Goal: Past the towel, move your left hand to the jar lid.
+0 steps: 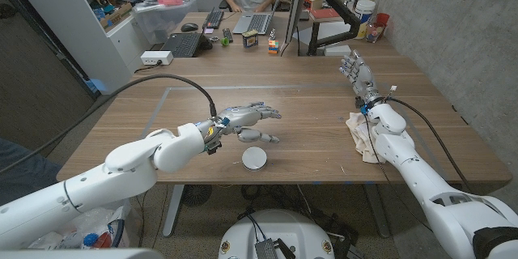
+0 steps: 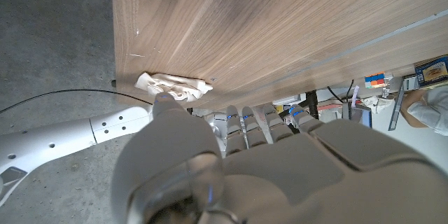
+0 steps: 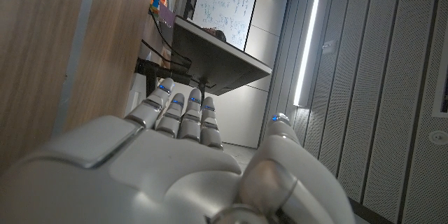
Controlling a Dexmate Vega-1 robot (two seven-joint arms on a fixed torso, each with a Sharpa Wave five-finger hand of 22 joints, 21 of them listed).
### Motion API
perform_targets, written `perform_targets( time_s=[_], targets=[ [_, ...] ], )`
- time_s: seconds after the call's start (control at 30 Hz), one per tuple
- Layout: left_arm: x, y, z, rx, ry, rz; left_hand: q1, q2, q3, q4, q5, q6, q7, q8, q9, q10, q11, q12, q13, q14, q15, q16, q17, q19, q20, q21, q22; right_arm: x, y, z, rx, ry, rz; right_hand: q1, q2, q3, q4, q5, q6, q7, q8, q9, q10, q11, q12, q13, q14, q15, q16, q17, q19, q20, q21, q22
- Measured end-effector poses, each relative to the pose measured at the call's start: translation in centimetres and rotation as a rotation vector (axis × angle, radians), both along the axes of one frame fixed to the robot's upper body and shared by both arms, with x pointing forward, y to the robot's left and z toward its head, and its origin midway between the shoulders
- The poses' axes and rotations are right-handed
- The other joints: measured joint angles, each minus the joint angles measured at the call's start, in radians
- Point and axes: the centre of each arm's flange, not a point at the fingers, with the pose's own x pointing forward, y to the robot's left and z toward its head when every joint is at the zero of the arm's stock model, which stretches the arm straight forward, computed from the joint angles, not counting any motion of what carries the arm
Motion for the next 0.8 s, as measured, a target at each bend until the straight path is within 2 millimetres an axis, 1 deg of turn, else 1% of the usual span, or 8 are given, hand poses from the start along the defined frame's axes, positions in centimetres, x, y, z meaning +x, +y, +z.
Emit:
perform_targets(
  time_s=[0.1,0.23,0.3,0.47,0.5,0.67,0.7,0.8],
  targets=[
    [-0.10,-0.16,0.09,0.026,0.004,0.002,0.000,0.000,0.000,0.000,0.000,0.004,0.003,0.000,0.000,0.000,0.000,0.000,0.000,0.005,0.005,0.000,0.000,0.000,0.000,0.000,0.000,-0.07,-0.08,0.01,0.003,-0.002,0.000,0.000,0.000,0.000,0.000,0.000,0.000,0.000,0.000,0.000,0.000,0.000,0.000,0.000,0.000,0.000,0.000,0.000,0.000,0.000,0.000,0.000],
    [-0.11,-0.31,0.02,0.057,0.013,0.005,0.000,0.000,0.000,0.000,0.004,0.004,0.003,0.000,0.000,0.011,0.000,0.000,0.000,0.011,0.000,0.000,0.000,0.005,-0.006,0.004,0.000,-0.10,-0.19,-0.03,0.005,-0.003,-0.002,0.000,0.000,0.000,0.000,0.000,0.000,0.000,0.000,0.000,0.000,0.000,0.000,0.000,0.000,0.000,0.000,0.000,0.000,0.000,0.000,0.000],
    [-0.08,-0.38,0.03,0.072,0.017,0.006,0.000,0.000,0.000,0.000,0.004,0.007,0.000,0.000,0.000,0.011,0.000,0.000,0.000,0.011,0.000,0.000,0.000,0.008,-0.002,0.004,0.000,-0.11,-0.21,-0.03,0.006,-0.003,-0.002,0.000,0.000,0.000,0.000,0.000,0.000,0.000,0.000,0.000,0.000,0.000,0.000,0.000,0.000,0.000,0.000,0.000,0.000,0.000,0.000,0.000],
    [-0.05,-0.52,0.20,0.080,0.015,0.005,0.000,0.000,0.000,0.000,0.004,0.012,0.002,0.000,0.000,0.011,-0.001,0.000,0.000,0.011,0.000,0.007,0.000,0.008,-0.002,0.004,0.000,-0.11,-0.19,-0.03,0.004,-0.003,0.000,0.000,0.000,0.000,0.000,0.000,0.000,0.000,0.000,0.000,0.000,0.000,0.000,0.000,0.000,0.000,0.000,0.000,0.000,0.000,0.000,0.000],
    [0.02,-0.59,-0.17,0.112,0.038,0.009,0.000,0.000,0.000,0.000,0.004,0.012,0.002,0.000,0.000,0.016,-0.005,0.000,0.000,0.011,0.000,0.007,0.000,0.008,-0.002,0.004,0.000,-0.02,-0.22,-0.19,0.005,0.001,0.000,0.000,0.000,0.000,0.000,0.000,0.000,0.000,0.000,0.000,0.000,0.000,0.000,0.000,0.000,0.000,0.000,0.000,0.000,0.000,0.000,0.000],
    [0.05,-0.79,-0.04,0.119,0.038,0.006,0.001,0.001,0.000,0.000,0.004,0.016,-0.002,0.000,0.000,0.016,-0.005,0.000,0.000,0.019,0.001,0.007,0.000,0.008,-0.002,0.004,0.000,-0.06,-0.20,-0.10,0.004,-0.004,0.002,0.000,0.000,0.000,0.000,0.000,0.000,0.000,0.000,0.000,0.000,0.000,0.000,0.000,0.000,0.000,0.000,0.000,0.000,0.000,0.000,0.000],
    [0.13,-0.81,-0.36,0.142,0.059,0.012,0.003,0.003,0.000,0.000,0.004,0.016,-0.002,0.000,0.000,0.016,-0.005,0.000,0.000,0.021,-0.001,0.007,0.000,0.008,-0.002,0.004,0.000,0.06,-0.20,-0.05,0.007,-0.003,0.002,0.000,0.000,0.000,0.000,0.000,0.000,0.000,0.000,0.000,0.000,0.000,0.000,0.000,0.000,0.000,0.000,0.000,0.000,0.000,0.000,0.000],
    [0.17,-0.87,-0.48,0.153,0.068,0.015,0.004,0.004,-0.001,0.002,0.008,0.021,0.004,0.000,0.000,0.016,-0.005,0.000,0.000,0.023,-0.002,0.007,0.000,0.008,-0.002,0.004,0.000,0.08,-0.19,0.00,0.008,-0.006,0.004,0.000,0.000,0.000,0.000,0.000,0.000,0.000,0.000,0.000,0.000,0.000,0.000,0.000,0.000,0.000,0.000,0.000,0.000,0.000,0.000,0.000]
  ],
)
